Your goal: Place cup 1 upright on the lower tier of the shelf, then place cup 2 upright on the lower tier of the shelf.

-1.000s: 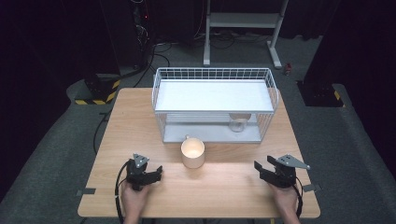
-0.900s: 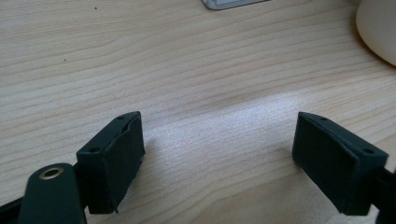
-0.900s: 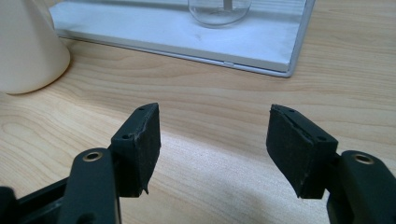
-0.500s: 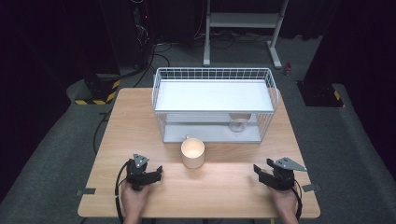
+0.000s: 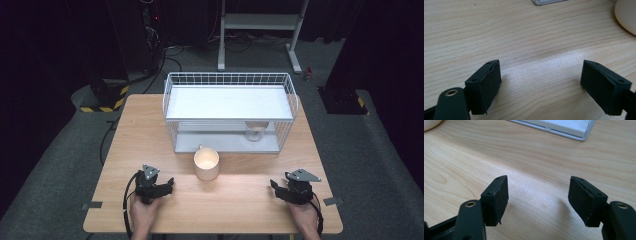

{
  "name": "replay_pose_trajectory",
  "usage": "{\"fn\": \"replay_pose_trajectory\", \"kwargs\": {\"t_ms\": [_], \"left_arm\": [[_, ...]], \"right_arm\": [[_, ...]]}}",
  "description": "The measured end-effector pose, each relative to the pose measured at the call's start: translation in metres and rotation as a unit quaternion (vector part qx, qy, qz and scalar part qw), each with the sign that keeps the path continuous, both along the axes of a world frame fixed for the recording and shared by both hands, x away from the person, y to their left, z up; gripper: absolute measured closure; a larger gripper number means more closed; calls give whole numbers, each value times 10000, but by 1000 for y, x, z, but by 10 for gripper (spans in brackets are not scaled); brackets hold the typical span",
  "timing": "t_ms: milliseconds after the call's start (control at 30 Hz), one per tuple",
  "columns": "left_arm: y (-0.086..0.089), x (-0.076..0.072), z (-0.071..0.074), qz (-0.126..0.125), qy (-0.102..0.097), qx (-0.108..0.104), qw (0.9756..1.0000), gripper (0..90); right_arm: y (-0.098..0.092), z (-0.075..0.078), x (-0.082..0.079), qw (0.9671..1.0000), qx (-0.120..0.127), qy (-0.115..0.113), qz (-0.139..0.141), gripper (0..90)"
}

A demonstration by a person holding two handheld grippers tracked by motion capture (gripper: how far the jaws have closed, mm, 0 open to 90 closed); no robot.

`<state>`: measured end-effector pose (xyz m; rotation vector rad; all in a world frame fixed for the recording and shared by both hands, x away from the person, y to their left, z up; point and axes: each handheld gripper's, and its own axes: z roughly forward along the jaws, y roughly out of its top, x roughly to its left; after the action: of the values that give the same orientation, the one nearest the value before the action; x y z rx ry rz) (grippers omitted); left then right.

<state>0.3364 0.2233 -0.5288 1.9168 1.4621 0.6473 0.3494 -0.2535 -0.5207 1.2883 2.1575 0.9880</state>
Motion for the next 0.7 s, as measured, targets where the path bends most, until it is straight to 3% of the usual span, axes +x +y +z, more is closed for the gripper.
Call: {"fn": "replay_pose_trajectory", "kwargs": {"t_ms": [367, 500, 600, 700], "left_arm": [[0, -2, 0, 26, 21, -33, 10000, 164], [0, -2, 2, -15, 113, 28, 9999, 152], [0, -2, 3, -105, 154, 7, 9998, 150], [-2, -5, 5, -181, 51, -110, 9998, 144]], "right_arm": [[5, -2, 3, 9992, -389, 9, 109, 309], [1, -3, 8, 9996, -135, 234, 64, 277], [1, -3, 8, 9996, -156, 236, 30, 273], [1, -3, 8, 9996, -161, 230, 26, 270]]}}
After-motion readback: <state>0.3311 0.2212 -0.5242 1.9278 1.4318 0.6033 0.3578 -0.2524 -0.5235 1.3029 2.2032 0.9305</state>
